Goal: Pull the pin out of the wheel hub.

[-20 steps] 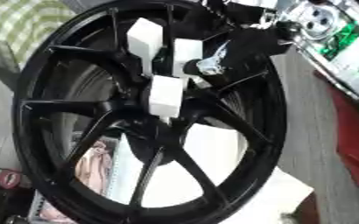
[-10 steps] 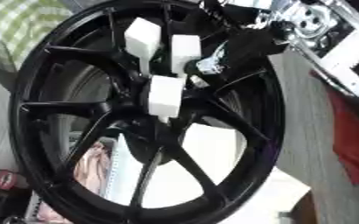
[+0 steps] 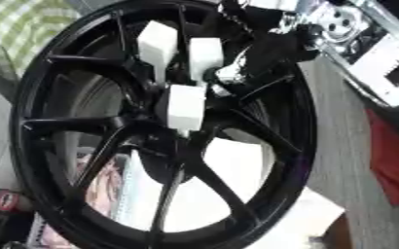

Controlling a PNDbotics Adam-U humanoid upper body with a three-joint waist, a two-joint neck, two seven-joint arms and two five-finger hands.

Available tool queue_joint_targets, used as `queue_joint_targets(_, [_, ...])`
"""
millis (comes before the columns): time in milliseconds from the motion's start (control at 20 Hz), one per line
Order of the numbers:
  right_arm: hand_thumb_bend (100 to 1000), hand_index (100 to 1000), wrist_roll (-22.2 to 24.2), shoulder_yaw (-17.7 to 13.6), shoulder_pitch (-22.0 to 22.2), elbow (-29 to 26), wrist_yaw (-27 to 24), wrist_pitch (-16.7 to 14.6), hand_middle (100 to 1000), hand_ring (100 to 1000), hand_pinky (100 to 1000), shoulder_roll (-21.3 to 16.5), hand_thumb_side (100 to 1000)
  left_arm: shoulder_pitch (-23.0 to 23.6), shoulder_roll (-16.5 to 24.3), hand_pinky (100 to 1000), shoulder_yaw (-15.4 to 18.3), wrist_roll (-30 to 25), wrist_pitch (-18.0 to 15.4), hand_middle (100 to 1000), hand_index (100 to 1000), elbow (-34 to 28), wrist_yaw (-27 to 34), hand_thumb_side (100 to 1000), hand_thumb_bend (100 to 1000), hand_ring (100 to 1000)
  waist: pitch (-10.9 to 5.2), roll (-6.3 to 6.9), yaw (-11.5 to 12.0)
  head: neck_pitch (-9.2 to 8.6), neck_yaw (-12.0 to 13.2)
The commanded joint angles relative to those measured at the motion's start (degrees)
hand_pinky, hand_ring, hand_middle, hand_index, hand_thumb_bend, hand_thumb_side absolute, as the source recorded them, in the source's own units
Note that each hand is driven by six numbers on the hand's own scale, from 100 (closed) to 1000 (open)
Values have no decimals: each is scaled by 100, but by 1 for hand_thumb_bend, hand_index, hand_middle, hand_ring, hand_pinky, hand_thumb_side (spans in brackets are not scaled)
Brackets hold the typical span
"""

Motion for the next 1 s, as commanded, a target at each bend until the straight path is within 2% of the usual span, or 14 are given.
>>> queue_joint_targets(50, [468,737,-13,-61,-97,15,-119,44,638,830,872,-69,132,-69,45,740,64,-13,0,687,808,-127,12,889,100,689,-82,41,9,-2,-6])
queue_joint_targets(300, [441,721,0,-58,-108,45,-209,60,619,820,871,-51,100,-65,35,740,67,-19,7,686,808,-126,12,891,100,689,-77,33,16,2,-3])
queue_joint_targets(550, [353,690,-29,-69,-124,30,-356,76,580,807,870,-35,100,-63,29,741,72,-22,14,686,808,-124,9,891,100,690,-72,32,16,-6,1])
queue_joint_targets(1000, [273,645,-161,-79,-145,-18,-620,115,522,790,866,-13,100,-56,18,744,86,-20,15,686,809,-122,31,893,100,691,-75,36,12,-22,-6])
